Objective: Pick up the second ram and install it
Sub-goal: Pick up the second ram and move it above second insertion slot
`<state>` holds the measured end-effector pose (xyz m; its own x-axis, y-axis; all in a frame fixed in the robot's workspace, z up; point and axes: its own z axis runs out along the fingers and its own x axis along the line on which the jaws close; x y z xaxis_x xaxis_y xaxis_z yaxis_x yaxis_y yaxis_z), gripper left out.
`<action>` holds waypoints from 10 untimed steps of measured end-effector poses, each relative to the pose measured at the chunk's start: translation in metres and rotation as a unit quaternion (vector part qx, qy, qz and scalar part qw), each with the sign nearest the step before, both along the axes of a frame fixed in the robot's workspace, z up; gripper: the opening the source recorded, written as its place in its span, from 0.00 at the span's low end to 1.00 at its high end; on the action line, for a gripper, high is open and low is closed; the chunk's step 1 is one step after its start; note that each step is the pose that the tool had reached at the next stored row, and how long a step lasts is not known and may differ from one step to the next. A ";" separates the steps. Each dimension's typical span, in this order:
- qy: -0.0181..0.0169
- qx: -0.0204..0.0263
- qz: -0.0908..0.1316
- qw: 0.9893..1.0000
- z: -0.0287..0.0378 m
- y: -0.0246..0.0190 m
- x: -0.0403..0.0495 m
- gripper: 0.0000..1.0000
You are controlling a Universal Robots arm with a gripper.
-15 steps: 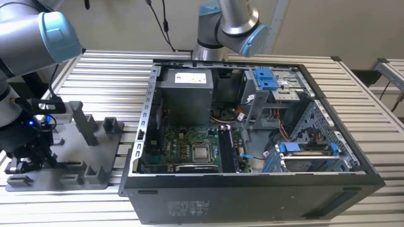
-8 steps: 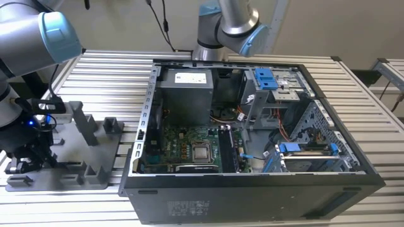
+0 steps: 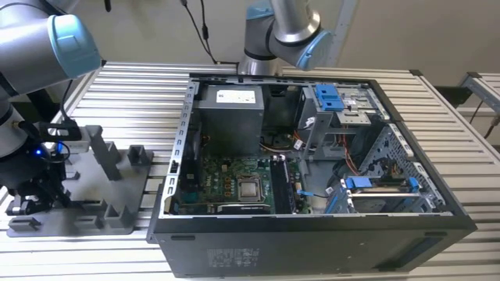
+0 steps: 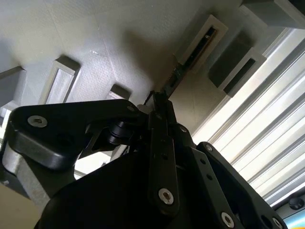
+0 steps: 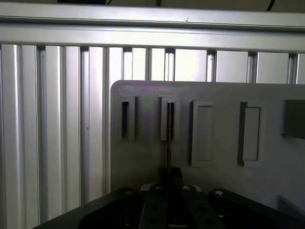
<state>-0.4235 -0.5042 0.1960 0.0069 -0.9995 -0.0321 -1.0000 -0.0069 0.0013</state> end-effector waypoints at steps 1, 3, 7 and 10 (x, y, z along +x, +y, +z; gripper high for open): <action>0.000 0.000 0.000 1.000 -0.0001 0.0000 0.0000 0.14; 0.000 0.000 0.000 1.000 0.0003 0.0000 0.0000 0.14; 0.000 0.000 0.000 1.000 0.0039 0.0000 0.0000 0.14; 0.000 0.000 0.000 1.000 0.0066 0.0000 0.0000 0.14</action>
<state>-0.4235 -0.5042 0.2026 0.0068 -0.9995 -0.0322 -1.0000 -0.0069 0.0012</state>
